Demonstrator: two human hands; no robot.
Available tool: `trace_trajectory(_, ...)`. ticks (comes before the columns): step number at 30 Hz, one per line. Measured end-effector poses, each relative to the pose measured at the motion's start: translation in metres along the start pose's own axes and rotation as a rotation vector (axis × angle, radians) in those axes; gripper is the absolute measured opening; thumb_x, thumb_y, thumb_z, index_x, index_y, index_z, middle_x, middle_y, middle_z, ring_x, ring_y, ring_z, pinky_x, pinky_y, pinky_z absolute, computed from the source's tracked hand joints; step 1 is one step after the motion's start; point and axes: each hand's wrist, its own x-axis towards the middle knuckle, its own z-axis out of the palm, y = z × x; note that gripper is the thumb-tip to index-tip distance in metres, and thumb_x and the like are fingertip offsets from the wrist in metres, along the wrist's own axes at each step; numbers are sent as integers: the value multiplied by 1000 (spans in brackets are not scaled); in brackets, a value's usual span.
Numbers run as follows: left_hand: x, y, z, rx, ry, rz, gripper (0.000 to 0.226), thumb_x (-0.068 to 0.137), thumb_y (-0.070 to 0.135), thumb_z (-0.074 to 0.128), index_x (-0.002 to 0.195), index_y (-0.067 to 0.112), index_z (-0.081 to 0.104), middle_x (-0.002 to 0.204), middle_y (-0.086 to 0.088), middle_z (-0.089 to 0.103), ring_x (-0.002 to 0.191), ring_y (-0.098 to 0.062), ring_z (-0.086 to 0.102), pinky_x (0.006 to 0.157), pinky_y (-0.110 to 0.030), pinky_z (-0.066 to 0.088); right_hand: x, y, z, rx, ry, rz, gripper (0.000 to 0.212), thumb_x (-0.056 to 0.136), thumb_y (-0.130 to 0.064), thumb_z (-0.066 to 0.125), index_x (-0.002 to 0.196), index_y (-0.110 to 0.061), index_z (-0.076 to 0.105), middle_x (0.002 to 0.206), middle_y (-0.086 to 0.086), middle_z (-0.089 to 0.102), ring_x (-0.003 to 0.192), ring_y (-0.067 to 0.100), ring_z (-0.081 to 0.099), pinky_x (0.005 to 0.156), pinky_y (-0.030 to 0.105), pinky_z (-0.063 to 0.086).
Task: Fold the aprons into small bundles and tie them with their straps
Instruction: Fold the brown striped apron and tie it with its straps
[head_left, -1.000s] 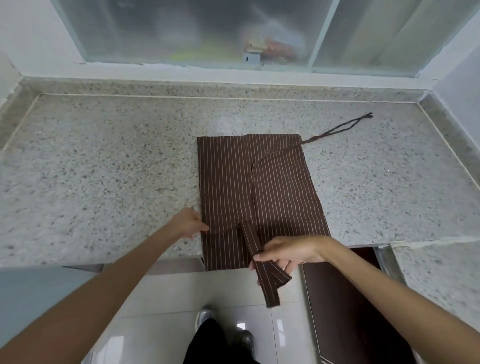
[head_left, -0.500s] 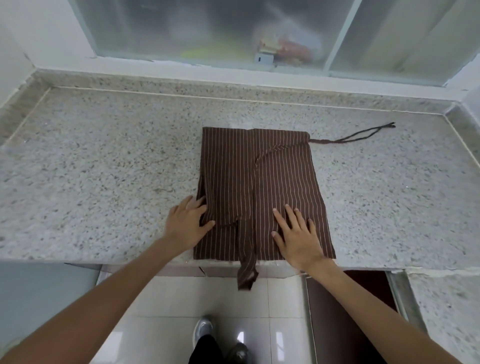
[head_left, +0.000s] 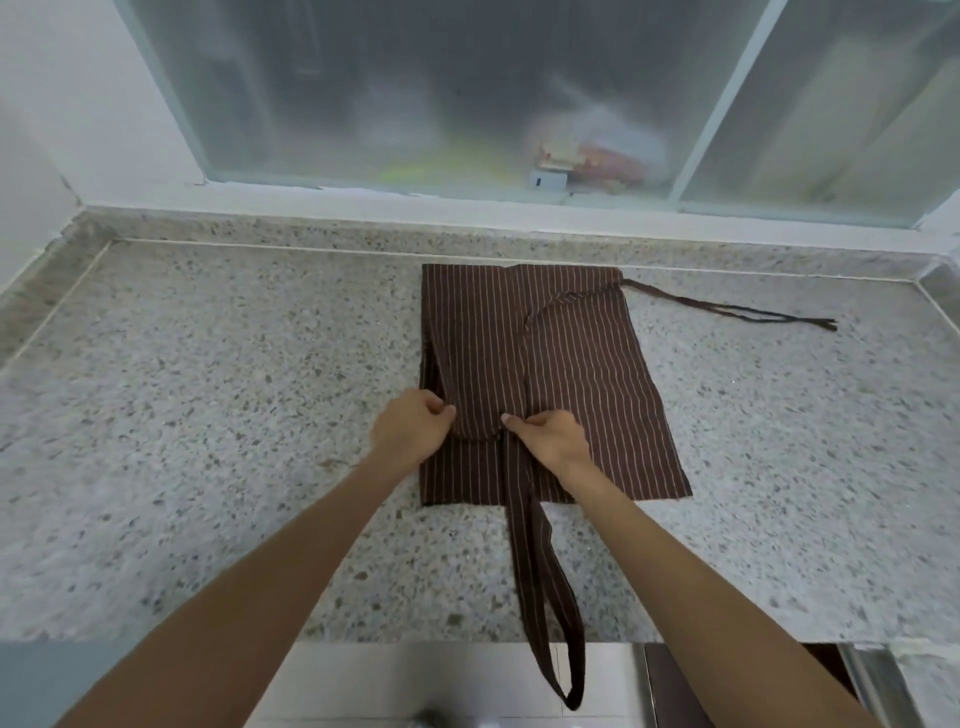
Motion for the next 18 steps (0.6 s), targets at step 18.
trace_trajectory(18,-47,-36,-7,95,-171,-81,18,84,30,62,94,15,60,86,-2,60,78,-16,57,66,-25,44,-45,39,1,229,-102,80,22,86,-17,69,97,-8,53,71,7,62,57,15,58,57,26,55)
